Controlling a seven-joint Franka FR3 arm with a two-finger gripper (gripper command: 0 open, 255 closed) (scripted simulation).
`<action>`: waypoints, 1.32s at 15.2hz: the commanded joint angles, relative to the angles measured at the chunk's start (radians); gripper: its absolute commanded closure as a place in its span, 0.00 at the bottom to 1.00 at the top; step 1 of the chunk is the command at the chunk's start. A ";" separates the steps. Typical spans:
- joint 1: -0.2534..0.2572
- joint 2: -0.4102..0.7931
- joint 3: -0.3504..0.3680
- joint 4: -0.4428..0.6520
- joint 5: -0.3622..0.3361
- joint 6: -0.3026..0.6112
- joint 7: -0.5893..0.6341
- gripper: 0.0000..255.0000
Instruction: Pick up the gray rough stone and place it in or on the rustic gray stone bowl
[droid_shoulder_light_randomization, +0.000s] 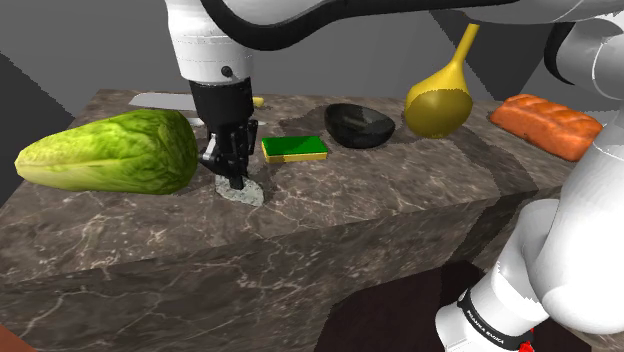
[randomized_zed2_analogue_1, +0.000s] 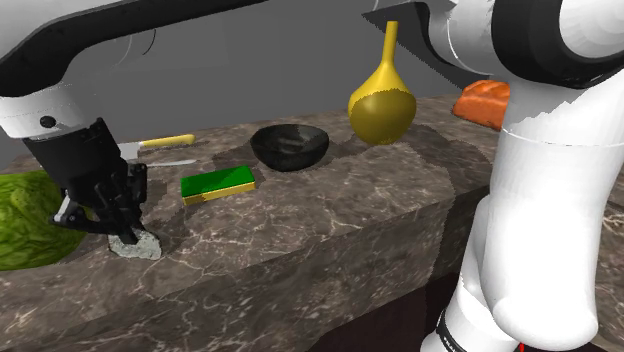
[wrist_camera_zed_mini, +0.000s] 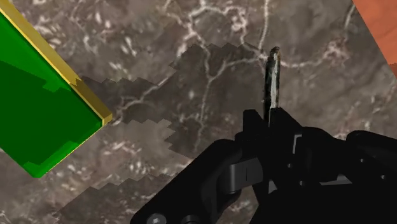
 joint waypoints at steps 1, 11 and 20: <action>-0.001 0.001 -0.001 0.022 -0.001 -0.028 0.000 1.00; 0.007 0.018 0.003 0.179 -0.007 -0.169 0.001 1.00; 0.024 0.063 0.008 0.359 -0.025 -0.309 0.008 1.00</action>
